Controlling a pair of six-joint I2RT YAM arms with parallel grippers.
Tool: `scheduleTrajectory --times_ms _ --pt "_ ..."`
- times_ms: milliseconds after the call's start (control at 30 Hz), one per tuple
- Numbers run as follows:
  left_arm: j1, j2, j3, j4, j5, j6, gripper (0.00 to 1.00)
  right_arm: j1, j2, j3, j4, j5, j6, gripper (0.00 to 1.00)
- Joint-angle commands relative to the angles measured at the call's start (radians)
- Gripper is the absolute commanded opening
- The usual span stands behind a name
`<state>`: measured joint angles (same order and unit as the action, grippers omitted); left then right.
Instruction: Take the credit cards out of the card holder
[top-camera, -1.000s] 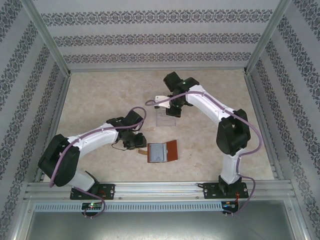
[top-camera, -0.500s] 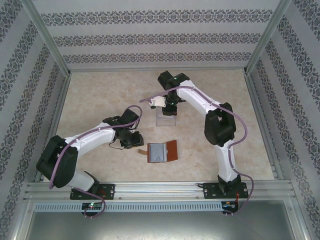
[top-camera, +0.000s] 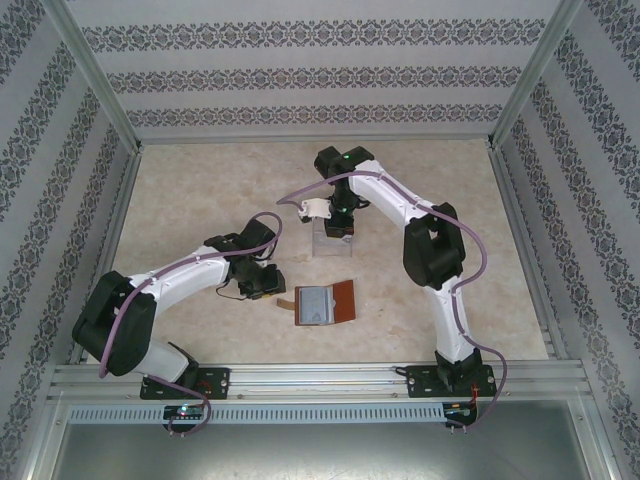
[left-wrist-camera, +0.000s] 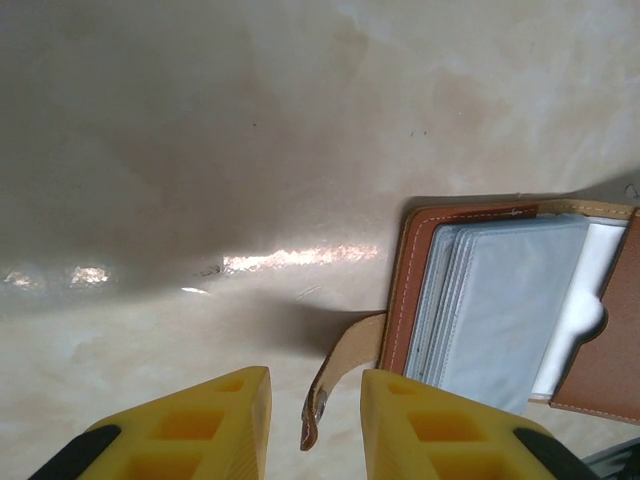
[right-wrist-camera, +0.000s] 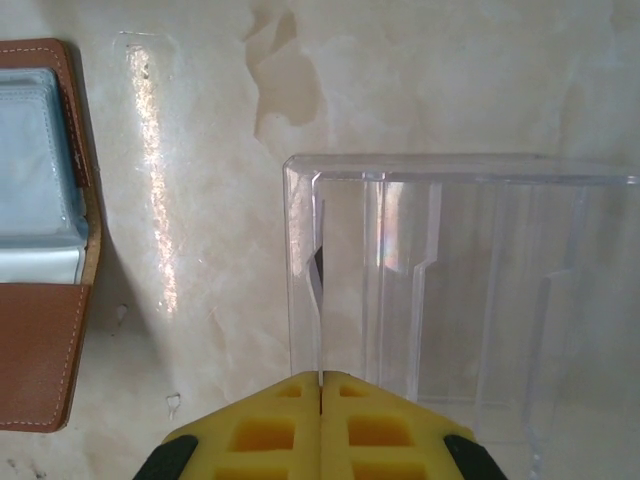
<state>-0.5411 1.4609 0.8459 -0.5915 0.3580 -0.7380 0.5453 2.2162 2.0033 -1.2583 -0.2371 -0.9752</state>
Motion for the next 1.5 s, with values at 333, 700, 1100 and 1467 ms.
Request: scheduleTrajectory --times_ms 333,700,1100,1467 --pt "0.016 -0.023 -0.015 -0.018 0.008 0.016 0.32 0.005 0.083 0.038 -0.075 -0.075 -0.002 0.05" --pt "0.017 -0.01 0.0 -0.024 0.015 0.023 0.32 -0.012 0.093 0.105 -0.09 -0.051 0.002 0.18" --pt "0.016 -0.006 0.035 -0.034 0.04 0.025 0.34 -0.014 0.017 0.113 -0.065 -0.011 0.037 0.18" --pt "-0.013 0.053 0.107 -0.022 0.06 0.029 0.34 -0.003 -0.218 -0.203 0.223 -0.054 0.339 0.18"
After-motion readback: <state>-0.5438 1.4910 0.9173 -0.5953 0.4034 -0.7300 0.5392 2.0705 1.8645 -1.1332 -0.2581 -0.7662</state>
